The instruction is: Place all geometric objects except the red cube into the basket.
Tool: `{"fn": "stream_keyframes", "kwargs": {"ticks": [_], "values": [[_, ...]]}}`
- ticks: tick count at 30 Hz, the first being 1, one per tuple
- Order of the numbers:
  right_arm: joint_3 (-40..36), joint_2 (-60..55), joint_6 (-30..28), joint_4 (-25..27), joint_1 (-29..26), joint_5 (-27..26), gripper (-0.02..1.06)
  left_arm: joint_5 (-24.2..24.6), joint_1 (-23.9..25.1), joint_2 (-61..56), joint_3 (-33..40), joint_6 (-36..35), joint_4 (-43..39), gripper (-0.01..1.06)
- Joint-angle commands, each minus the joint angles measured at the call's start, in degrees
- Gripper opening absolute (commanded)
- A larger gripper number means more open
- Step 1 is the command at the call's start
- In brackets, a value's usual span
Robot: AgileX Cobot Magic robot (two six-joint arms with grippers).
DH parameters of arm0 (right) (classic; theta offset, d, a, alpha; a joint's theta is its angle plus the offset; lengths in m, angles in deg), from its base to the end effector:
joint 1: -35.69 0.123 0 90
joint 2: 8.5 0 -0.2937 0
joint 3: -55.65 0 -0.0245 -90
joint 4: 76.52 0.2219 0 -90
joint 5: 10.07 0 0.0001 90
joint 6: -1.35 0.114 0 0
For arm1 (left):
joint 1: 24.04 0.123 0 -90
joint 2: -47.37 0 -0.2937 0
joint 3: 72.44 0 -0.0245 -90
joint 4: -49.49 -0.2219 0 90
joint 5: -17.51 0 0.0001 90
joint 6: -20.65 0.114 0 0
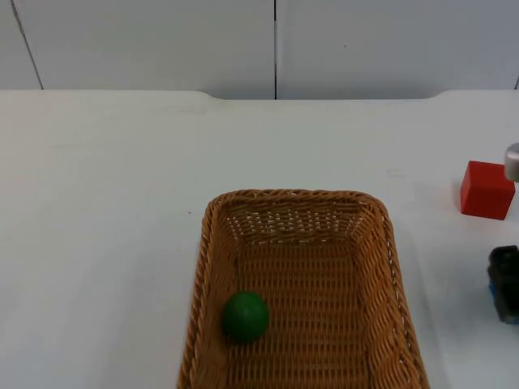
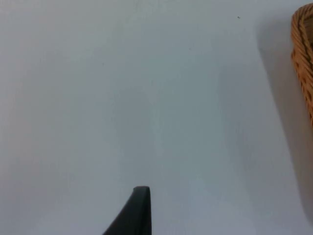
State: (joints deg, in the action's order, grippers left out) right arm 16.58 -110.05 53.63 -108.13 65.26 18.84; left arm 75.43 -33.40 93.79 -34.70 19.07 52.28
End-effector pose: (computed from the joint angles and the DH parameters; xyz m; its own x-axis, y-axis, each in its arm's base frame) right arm 0.2278 0.0960 0.1479 -0.9425 -0.0830 -0.3238 -0.0443 0.9912 -0.1249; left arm 0.0839 -0.0186 0.2928 -0.7870 0.0756 -0.6124 0.1457 0.9872 -0.0653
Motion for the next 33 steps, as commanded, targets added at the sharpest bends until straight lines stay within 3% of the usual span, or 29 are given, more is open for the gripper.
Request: {"fn": "stream_keyframes", "kwargs": {"ticks": [1, 4, 9, 11, 15, 22, 24, 26, 27, 30, 33], "values": [[-0.1, -2.1, 5.9, -5.1, 0.2, -4.1, 1.0, -0.3, 0.3, 0.0, 0.2, 0.1, 1.1, 1.05], [-0.1, -3.3, 10.7, -9.5, 0.1, -5.6, 1.0, -0.4, 0.3, 0.0, 0.2, 0.1, 1.9, 1.05], [-0.1, -7.0, 24.5, -22.8, -1.3, -9.0, 1.0, -0.4, 0.3, 0.0, 0.2, 1.2, 2.4, 1.05], [-0.1, -7.5, 24.9, -23.7, -2.4, -10.4, 1.0, -0.4, 0.3, 0.0, 0.2, 1.2, 2.4, 1.05], [-0.1, -8.9, 25.0, -23.8, -7.8, -18.5, 0.99, -0.3, 0.3, 0.0, 0.2, 1.6, 2.5, 1.05], [-0.1, -10.2, 24.6, -23.7, -8.5, -19.7, 0.9, -0.3, 0.3, 0.0, 0.2, 1.9, 2.5, 1.05], [-0.1, -10.6, 24.6, -23.7, -8.5, -20.9, 0.76, -0.3, 0.3, 0.0, 0.2, 1.9, 2.5, 1.05], [-0.1, -10.3, 24.6, -23.7, -8.5, -20.6, 0.47, -0.3, 0.3, 0.0, 0.2, 1.9, 2.5, 1.05], [-0.1, -10.3, 24.6, -23.7, -8.5, -20.6, 0.47, -0.3, 0.3, 0.0, 0.2, 1.9, 2.5, 1.05], [-0.1, -7.0, 23.2, -23.5, -8.2, -16.6, 0.0, -0.2, 0.3, 0.0, 0.2, 1.9, 2.5, 1.05], [-0.2, -0.2, 20.6, -22.6, -8.2, -14.5, 0.0, -0.1, 0.3, 0.0, 0.2, 1.9, 2.5, 1.05]]}}
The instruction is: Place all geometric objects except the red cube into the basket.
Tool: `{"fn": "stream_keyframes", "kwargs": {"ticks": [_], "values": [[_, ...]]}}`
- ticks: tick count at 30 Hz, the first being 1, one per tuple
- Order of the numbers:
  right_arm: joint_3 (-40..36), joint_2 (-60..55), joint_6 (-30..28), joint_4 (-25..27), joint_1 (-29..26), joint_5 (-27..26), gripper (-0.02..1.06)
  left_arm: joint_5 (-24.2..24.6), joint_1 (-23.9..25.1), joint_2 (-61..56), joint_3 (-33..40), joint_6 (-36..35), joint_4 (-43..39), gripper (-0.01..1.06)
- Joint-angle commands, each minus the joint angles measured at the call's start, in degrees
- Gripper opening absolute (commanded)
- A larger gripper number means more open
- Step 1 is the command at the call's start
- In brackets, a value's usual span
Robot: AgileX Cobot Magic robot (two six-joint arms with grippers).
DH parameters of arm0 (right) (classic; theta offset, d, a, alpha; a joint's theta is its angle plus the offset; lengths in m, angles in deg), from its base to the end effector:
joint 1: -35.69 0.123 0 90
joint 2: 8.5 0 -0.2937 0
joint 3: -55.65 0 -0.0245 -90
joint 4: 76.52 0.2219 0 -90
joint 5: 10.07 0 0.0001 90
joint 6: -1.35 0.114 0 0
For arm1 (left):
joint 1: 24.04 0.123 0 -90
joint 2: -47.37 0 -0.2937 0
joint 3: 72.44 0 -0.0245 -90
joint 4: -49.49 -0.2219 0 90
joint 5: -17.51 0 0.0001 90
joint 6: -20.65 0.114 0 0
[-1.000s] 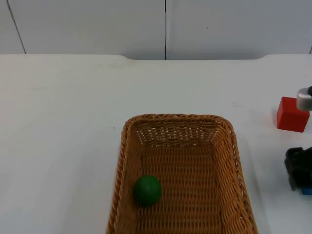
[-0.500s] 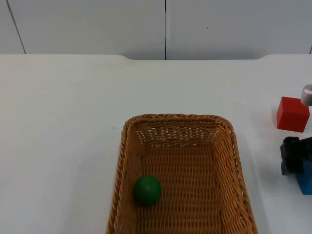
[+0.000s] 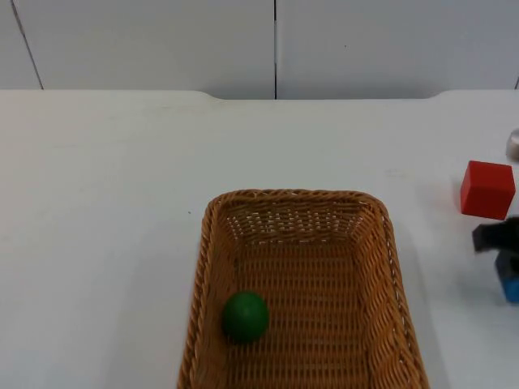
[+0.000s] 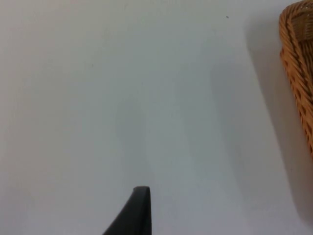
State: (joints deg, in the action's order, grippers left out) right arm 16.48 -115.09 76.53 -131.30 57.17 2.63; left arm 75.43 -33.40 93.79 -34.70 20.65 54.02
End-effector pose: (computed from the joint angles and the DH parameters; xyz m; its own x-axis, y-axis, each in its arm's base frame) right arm 0.2676 0.0832 0.1347 -0.8772 0.0349 -0.4789 0.0328 0.9994 0.0128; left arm 0.0834 -0.0215 0.2930 -0.7854 0.0869 -0.6129 0.1701 0.9823 -0.0786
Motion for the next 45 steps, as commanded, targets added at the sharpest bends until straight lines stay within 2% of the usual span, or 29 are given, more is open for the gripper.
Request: {"fn": "stream_keyframes", "kwargs": {"ticks": [1, 3, 4, 8, 9, 13, 15, 16, 18, 19, 21, 27, 29, 31, 33, 38, 39, 45], "values": [[-0.1, 4.8, -2.3, 0.5, -0.1, 1.7, 0.0, -0.1, 0.3, 0.0, 0.2, 0.3, 0.8, 1.05], [-0.1, 14.4, -10.8, 5.4, -0.1, 3.2, 0.0, -0.1, 0.3, 0.0, 0.2, 0.3, 0.8, 1.05], [-0.1, 15.7, -12.0, 6.6, -0.1, 3.8, 0.0, -0.1, 0.3, 0.0, 0.2, 0.3, 0.8, 1.05], [-0.1, 28.2, -24.0, 14.3, -0.1, 9.5, 0.0, -0.1, 0.3, 0.0, 0.2, 0.3, 0.7, 1.05], [-0.1, 28.2, -24.0, 14.3, -0.1, 9.5, 0.0, -0.1, 0.3, 0.0, 0.2, 0.3, 0.7, 1.05], [0.3, 33.4, -38.1, 25.7, -0.1, 16.6, 0.0, -0.2, 0.3, 0.0, 0.2, 0.3, 0.6, 1.05], [3.2, 32.6, -50.4, 36.5, -0.1, 25.8, 0.0, -0.2, 0.3, 0.0, 0.2, 0.3, 0.6, 1.05], [3.2, 32.6, -50.4, 36.5, -0.1, 25.8, 0.0, -0.2, 0.3, 0.0, 0.2, 0.3, 0.6, 1.05], [5.8, 31.3, -59.1, 43.3, -0.1, 29.6, 0.0, -0.4, 0.3, 0.0, 0.2, 0.3, 0.3, 1.05], [6.7, 30.7, -61.2, 45.2, -0.1, 29.7, 0.0, -0.4, 0.3, 0.0, 0.2, 0.3, 0.3, 1.05], [7.4, 30.1, -62.5, 46.6, -0.1, 29.5, 0.0, -0.4, 0.3, 0.0, 0.2, 0.3, 0.2, 1.05], [9.7, 27.1, -63.5, 46.6, -0.1, 29.5, 0.0, -0.4, 0.3, 0.0, 0.2, 0.3, 0.1, 1.05], [11.8, 24.2, -67.3, 50.4, -0.1, 29.6, 0.0, -0.4, 0.3, 0.0, 0.2, 0.3, 0.1, 1.05], [14.3, 20.8, -72.8, 56.8, 0.3, 29.6, 0.0, -0.4, 0.3, 0.0, 0.2, 0.3, 0.0, 1.05], [15.9, 18.6, -74.7, 58.3, 1.4, 29.6, 0.0, -0.4, 0.3, 0.0, 0.2, 0.3, 0.0, 1.05], [25.0, 6.0, -74.8, 57.5, 10.8, 29.6, 0.0, -0.4, 0.3, 0.0, 0.2, 0.3, -0.7, 1.05], [25.0, 6.0, -74.8, 57.5, 10.8, 29.6, 0.0, -0.4, 0.3, 0.0, 0.2, 0.3, -0.7, 1.05], [38.1, -9.8, -74.8, 56.0, 18.2, 29.4, 0.0, -0.4, 0.3, 0.0, 0.2, 0.3, -0.9, 1.05]]}}
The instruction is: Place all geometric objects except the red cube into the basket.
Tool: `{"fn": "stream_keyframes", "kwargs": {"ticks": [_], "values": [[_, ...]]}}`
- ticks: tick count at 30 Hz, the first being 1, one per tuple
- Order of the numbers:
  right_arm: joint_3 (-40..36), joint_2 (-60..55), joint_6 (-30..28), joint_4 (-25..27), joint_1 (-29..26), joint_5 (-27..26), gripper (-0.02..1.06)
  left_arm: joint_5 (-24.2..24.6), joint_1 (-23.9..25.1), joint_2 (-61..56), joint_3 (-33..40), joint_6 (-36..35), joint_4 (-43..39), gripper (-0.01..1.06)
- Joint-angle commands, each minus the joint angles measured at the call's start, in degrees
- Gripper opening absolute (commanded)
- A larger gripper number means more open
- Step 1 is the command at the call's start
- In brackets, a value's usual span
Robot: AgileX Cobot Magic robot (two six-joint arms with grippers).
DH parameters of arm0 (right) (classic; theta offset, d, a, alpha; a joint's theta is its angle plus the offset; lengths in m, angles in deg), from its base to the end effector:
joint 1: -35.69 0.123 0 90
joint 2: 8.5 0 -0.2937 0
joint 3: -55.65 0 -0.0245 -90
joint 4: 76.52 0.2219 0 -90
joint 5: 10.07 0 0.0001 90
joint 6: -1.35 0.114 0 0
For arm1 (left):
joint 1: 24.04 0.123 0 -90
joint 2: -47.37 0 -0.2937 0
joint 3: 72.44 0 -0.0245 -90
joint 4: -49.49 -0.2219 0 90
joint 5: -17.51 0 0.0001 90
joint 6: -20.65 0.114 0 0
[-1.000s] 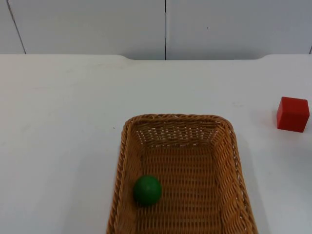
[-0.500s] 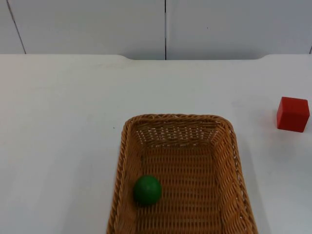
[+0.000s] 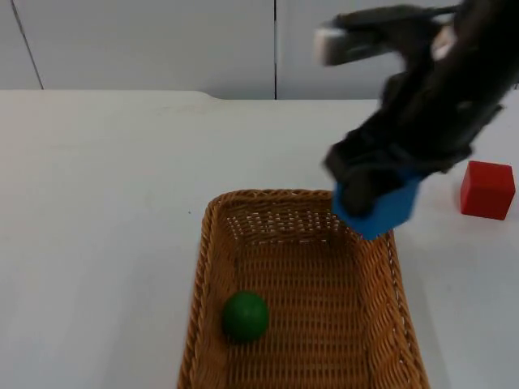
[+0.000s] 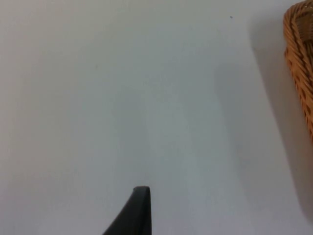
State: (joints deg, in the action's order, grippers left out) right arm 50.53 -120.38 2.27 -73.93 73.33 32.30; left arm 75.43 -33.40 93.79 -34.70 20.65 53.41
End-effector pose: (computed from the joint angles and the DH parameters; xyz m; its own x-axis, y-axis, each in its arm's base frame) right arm 0.2817 0.2216 0.2100 -0.7706 -0.5319 -0.3510 -0.5815 0.8122 0.0459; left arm 0.0835 -0.0205 0.2929 -0.7844 0.0925 -0.6133 0.1691 0.9832 -0.0680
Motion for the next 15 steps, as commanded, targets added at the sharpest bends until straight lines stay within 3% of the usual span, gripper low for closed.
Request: {"fn": "stream_keyframes", "kwargs": {"ticks": [1, 4, 10, 13, 15], "values": [[4.0, -4.5, -0.6, -1.4, 2.1, -0.3, 0.0, -0.4, 0.3, 0.0, 0.2, 0.3, -0.3, 1.05], [7.9, -10.1, -0.5, -4.2, 4.6, -0.6, 0.0, -0.4, 0.3, 0.0, 0.2, 0.3, -0.3, 1.05], [8.4, -14.3, 0.6, -4.0, 5.5, -4.5, 0.0, -0.4, 0.3, 0.0, 0.2, 0.3, -0.3, 1.05], [8.4, -15.0, 0.8, -4.0, 5.5, -4.9, 0.07, -0.4, 0.3, 0.0, 0.2, 0.3, -0.3, 1.05], [8.4, -15.3, 0.8, -4.0, 5.5, -5.1, 0.23, -0.4, 0.3, 0.0, 0.2, 0.3, -0.3, 1.05]]}}
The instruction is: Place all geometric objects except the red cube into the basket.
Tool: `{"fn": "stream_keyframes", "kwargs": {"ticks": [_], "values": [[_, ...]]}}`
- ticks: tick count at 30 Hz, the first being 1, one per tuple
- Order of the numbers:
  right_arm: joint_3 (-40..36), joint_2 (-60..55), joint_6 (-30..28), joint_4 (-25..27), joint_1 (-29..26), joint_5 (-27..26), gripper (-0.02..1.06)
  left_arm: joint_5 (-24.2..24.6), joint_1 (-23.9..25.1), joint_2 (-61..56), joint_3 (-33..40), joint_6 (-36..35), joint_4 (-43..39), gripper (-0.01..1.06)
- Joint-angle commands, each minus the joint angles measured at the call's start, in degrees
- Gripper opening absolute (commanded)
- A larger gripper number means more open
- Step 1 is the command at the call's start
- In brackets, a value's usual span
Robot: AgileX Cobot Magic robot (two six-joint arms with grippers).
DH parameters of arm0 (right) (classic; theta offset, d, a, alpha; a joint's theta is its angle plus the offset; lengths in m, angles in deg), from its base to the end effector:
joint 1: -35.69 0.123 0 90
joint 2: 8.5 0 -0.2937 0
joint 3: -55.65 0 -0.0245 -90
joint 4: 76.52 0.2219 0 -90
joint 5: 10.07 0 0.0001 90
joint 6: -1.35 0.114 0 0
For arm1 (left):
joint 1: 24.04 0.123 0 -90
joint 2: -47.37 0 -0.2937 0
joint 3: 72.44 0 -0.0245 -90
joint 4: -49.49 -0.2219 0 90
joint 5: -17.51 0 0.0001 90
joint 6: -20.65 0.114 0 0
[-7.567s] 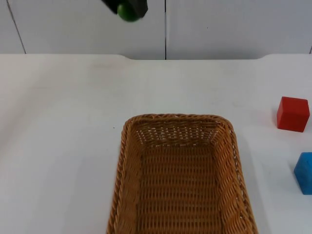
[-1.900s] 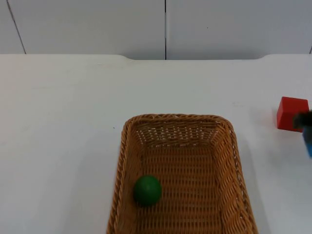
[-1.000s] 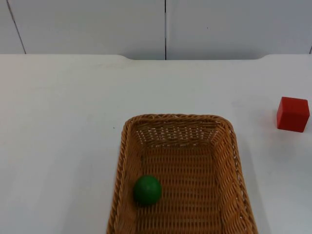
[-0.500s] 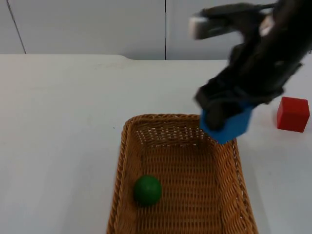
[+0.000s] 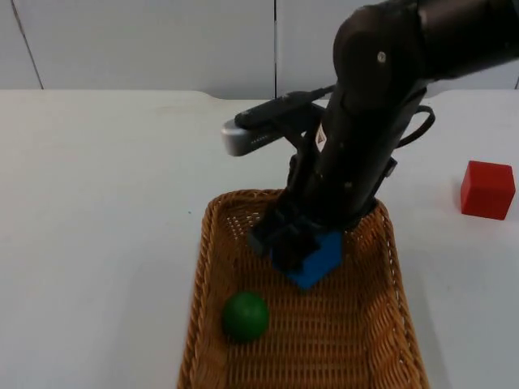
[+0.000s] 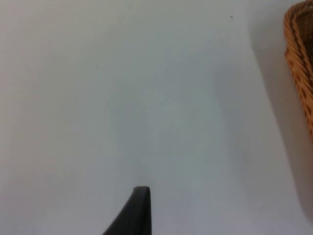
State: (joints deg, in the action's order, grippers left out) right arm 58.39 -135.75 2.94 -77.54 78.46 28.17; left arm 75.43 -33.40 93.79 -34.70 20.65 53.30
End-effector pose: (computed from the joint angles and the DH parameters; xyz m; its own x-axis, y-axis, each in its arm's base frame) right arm 0.3005 0.2763 0.1424 -0.7103 -0.6383 -0.2967 -0.6669 0.7451 -0.0064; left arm 0.0836 -0.0203 0.2929 -0.7842 0.0935 -0.6134 0.1689 0.9834 -0.0661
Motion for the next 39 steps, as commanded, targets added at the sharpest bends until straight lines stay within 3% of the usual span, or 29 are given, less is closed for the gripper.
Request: {"fn": "stream_keyframes", "kwargs": {"ticks": [1, 3, 4, 6, 8, 14, 21, 32, 39], "values": [[0.5, 0.0, 0.1, -0.4, 0.4, -0.9, 0.33, -0.4, 0.3, 0.0, 0.2, 0.3, -0.2, 1.05], [0.6, 0.1, 0.1, 0.1, 0.4, -0.9, 0.56, -0.4, 0.3, 0.0, 0.2, 0.3, -0.2, 1.05], [0.6, 0.1, 0.1, 0.1, 0.4, -0.9, 0.56, -0.4, 0.3, 0.0, 0.2, 0.3, -0.2, 1.05], [0.7, 0.8, 0.4, 0.2, 0.4, -1.0, 0.75, -0.4, 0.3, 0.0, 0.2, 0.3, -0.2, 1.05], [0.7, 2.3, 0.4, 0.2, 0.4, -2.3, 0.83, -0.4, 0.3, 0.0, 0.2, 0.3, -0.2, 1.05], [0.7, 8.2, 0.4, -0.1, 0.4, -3.5, 0.87, -0.4, 0.3, 0.0, 0.2, 0.3, -0.2, 1.05], [-0.2, 26.0, -2.6, -0.3, 1.1, -3.3, 0.87, -1.3, 0.3, 0.0, 0.2, 0.3, -0.2, 1.05], [-13.7, 48.7, -4.4, -0.3, 1.8, -6.0, 0.87, -1.6, 0.3, -1.8, 0.2, 2.1, 0.7, 1.05], [-24.2, 61.1, -5.5, -0.3, 1.8, -7.2, 0.87, -3.4, 0.3, -11.1, 0.2, 8.5, 6.7, 1.05]]}}
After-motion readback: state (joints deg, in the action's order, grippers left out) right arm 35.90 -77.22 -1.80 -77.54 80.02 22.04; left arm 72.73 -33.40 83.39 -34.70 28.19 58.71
